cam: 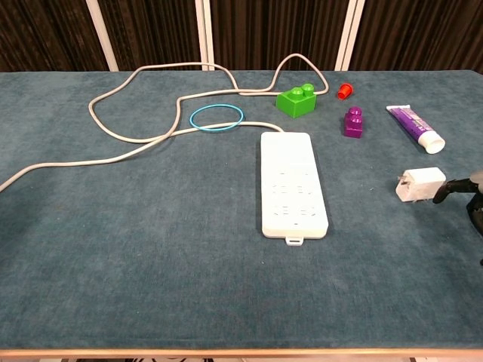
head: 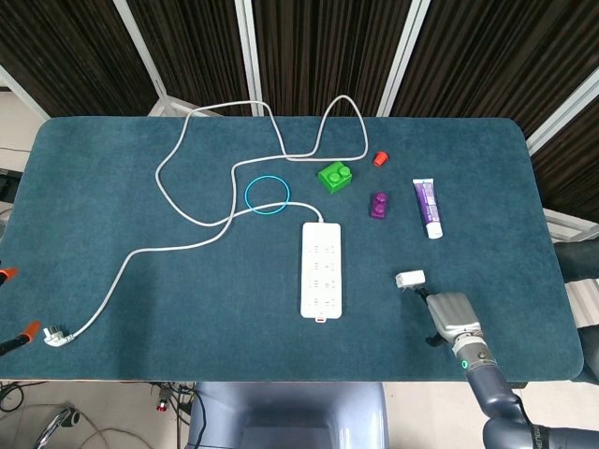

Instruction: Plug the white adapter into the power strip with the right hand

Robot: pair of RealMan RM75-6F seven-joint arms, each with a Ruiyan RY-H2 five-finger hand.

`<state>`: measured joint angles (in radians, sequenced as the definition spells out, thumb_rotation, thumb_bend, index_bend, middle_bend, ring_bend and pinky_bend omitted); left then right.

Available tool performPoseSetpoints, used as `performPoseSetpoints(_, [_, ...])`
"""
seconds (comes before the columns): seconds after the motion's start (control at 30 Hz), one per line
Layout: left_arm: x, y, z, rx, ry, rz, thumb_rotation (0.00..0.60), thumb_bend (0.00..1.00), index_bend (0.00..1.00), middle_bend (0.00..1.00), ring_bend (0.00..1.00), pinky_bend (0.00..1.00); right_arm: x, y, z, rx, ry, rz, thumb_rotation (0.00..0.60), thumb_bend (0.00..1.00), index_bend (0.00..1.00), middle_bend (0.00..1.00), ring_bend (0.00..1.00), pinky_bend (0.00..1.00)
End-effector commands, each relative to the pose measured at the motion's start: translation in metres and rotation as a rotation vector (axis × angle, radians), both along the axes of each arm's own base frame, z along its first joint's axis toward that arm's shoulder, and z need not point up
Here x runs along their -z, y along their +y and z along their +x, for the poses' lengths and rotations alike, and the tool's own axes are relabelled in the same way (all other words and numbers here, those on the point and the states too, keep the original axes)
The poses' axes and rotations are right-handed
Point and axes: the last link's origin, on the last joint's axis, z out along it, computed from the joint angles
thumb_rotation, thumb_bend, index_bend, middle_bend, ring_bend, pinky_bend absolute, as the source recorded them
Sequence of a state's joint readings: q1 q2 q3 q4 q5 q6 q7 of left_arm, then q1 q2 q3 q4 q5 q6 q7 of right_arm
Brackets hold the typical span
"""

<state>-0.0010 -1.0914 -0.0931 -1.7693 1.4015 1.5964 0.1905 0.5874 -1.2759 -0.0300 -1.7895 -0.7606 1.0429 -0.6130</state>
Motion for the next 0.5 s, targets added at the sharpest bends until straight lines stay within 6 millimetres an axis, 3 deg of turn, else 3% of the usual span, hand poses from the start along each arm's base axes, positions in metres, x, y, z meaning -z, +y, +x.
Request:
performPoseSetpoints(0.03, [0.000,0.000,0.000,0.001,0.000,-0.001,0.600,0.13,0.22,0.10,0.04,0.05,-0.004,-0.001,-0.001,0.004,0.007,-0.015,0.600,0.24,0.19,0.59,0.61,0.59])
performPoseSetpoints(0.5, [0.000,-0.001,0.000,0.000,0.004,0.002,0.600,0.13,0.22,0.10,0.04,0.05,-0.021,-0.025,-0.011,0.068,0.049,-0.095,0.600,0.24,0.19,0.59,0.61,0.59])
